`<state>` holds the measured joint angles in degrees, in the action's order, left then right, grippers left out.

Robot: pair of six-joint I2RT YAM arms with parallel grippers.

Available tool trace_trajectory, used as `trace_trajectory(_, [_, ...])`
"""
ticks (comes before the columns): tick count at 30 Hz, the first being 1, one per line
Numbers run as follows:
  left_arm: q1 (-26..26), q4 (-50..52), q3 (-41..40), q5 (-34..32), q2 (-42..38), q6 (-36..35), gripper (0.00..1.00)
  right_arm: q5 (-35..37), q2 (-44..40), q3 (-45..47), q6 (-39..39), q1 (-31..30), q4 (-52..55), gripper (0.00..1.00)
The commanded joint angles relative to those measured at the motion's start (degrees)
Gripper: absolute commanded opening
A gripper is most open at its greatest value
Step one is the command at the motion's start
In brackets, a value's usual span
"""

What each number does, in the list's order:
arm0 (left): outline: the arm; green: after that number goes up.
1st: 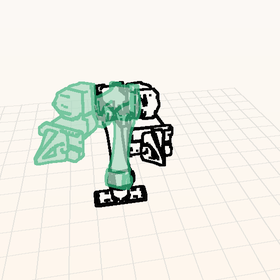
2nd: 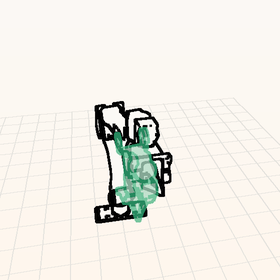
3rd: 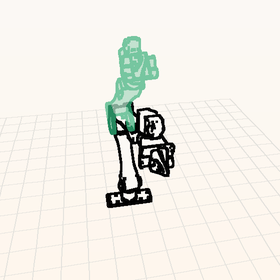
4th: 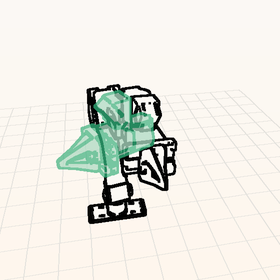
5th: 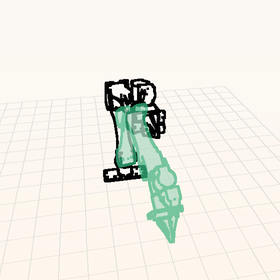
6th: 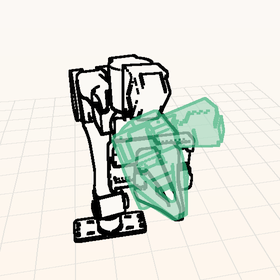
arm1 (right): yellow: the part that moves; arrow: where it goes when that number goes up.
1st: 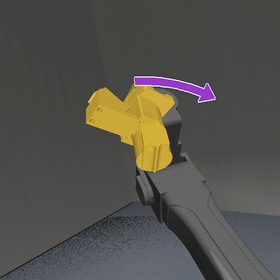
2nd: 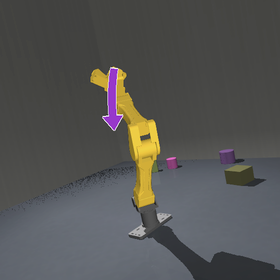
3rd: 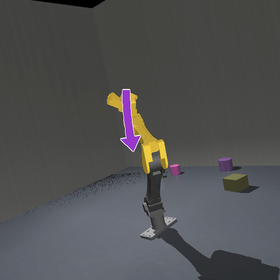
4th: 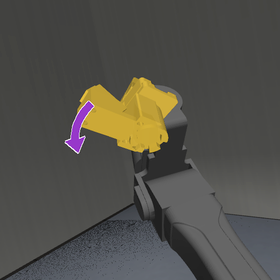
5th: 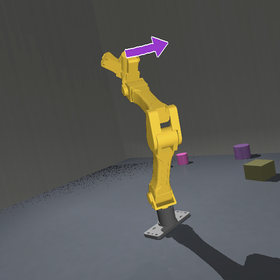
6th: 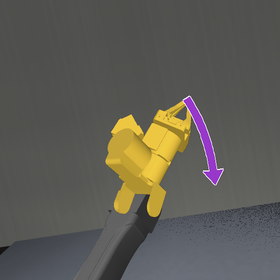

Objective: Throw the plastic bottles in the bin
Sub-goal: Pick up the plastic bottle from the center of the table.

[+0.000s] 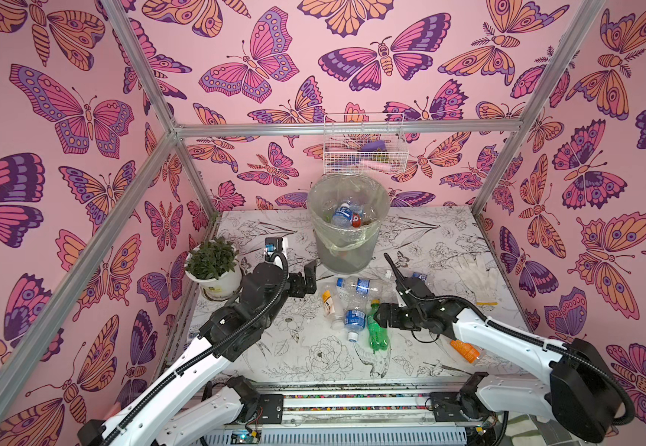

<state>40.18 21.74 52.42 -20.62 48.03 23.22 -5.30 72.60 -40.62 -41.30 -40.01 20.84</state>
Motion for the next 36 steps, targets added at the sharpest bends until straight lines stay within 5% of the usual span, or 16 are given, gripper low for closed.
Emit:
trace_trajectory(1, [0.0,5.2,-4.0,-0.9,-3.5,5.3,0.99,2.5,2.7,-2.8,1.5,-1.6,1.9,0.88])
trace_trajectory(10, [0.1,12.4,-12.0,-0.7,-11.3,12.4,0.99,4.7,10.2,-6.0,1.7,-5.4,3.9,0.81])
trace_trajectory(15, [0.1,13.2,-14.2,0.4,-12.3,14.6,1.0,6.2,13.2,-7.0,0.8,-6.0,5.1,0.68])
trace_trajectory(20, [0.1,13.2,-13.7,0.0,-12.6,13.8,1.0,6.7,12.5,-7.4,0.6,-6.5,5.7,0.3])
trace_trajectory(23, [0.1,13.6,-13.2,-0.4,-12.4,13.2,1.0,8.4,9.4,-8.0,0.7,-7.0,6.9,0.13])
trace_trajectory(29, [0.1,13.8,-13.0,-0.7,-12.5,13.0,1.0,17.1,-3.2,-11.8,4.6,-7.2,13.8,0.06])
trace_trajectory(36, [0.1,13.7,-13.0,-0.6,-11.8,13.3,1.0,24.4,-19.7,-15.3,14.0,-7.2,9.7,0.0])
